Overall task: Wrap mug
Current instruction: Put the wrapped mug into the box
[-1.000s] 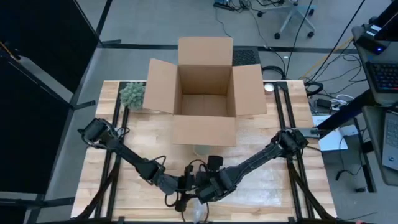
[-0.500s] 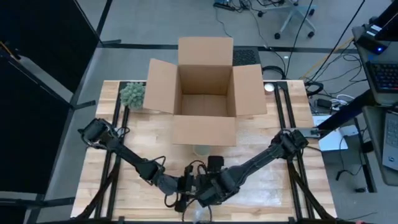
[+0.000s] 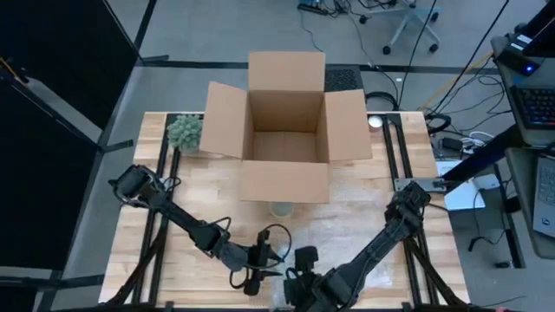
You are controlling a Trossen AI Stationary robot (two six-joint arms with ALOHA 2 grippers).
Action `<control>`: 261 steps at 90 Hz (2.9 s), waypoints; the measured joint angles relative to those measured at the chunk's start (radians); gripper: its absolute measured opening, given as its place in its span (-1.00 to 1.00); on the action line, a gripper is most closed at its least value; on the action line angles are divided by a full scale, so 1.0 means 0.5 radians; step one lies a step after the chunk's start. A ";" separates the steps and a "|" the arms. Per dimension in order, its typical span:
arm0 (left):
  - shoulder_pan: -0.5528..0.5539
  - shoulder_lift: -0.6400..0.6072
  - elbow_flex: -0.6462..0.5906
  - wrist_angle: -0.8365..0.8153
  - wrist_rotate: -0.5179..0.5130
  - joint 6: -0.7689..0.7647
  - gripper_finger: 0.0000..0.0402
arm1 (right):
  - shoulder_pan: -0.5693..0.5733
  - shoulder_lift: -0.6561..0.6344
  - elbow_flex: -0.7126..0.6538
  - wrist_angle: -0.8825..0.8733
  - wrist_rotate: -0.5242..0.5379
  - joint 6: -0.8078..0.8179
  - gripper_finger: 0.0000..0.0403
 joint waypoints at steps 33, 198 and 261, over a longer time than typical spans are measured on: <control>0.001 0.000 0.000 0.009 0.004 0.004 -0.17 | -0.226 0.277 0.001 0.058 -0.359 -0.127 0.20; -0.429 -1.038 -0.001 -0.942 -0.070 -0.250 -0.17 | -0.034 -0.193 0.156 0.217 -0.119 -0.359 -0.93; -0.400 -1.061 -0.124 -1.050 -0.662 -0.165 -0.17 | -0.599 -0.917 0.163 0.563 0.453 -1.277 -0.93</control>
